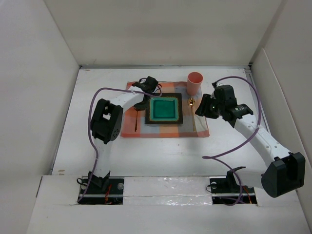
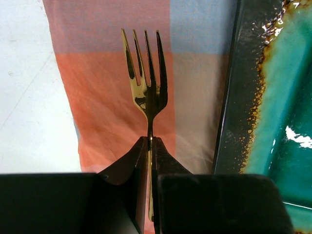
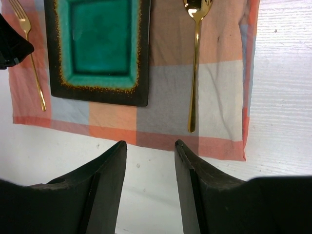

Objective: Set the dinner table for one person

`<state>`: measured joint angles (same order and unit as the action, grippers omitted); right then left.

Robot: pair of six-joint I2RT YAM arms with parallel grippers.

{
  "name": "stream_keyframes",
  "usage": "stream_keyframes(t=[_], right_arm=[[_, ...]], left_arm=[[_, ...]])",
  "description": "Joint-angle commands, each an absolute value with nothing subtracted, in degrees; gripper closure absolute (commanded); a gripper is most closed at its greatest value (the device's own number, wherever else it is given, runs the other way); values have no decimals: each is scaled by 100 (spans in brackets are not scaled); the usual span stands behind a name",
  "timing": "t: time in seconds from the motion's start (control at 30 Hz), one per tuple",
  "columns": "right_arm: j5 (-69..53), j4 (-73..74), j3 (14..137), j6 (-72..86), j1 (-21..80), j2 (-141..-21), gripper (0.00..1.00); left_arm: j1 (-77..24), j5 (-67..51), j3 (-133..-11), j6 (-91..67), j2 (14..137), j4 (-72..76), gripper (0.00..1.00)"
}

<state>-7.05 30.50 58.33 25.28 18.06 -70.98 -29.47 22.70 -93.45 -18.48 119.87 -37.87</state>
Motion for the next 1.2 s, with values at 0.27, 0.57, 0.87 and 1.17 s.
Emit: stream_keyframes(t=[0.27,0.57,0.87,1.17], right_arm=[[-668,3120,6099,2391,1846,-7172,50],[-729,3287,6740,2434,1846,-6944,61],[-344,3340,7944,2575,1846,-6285,100],[1024,3480,9570,2742,1485,-5388,43]], left_arm=[[-2927,2241,-9378,-1960,11734,-3779,66],[-2927,2356,-9922,-1977,10752,-4139,60],[-2068,1401,-9616,-2539,8153,-3386,100],[-1424,2187,-9466,-3261,6637,-4034,78]])
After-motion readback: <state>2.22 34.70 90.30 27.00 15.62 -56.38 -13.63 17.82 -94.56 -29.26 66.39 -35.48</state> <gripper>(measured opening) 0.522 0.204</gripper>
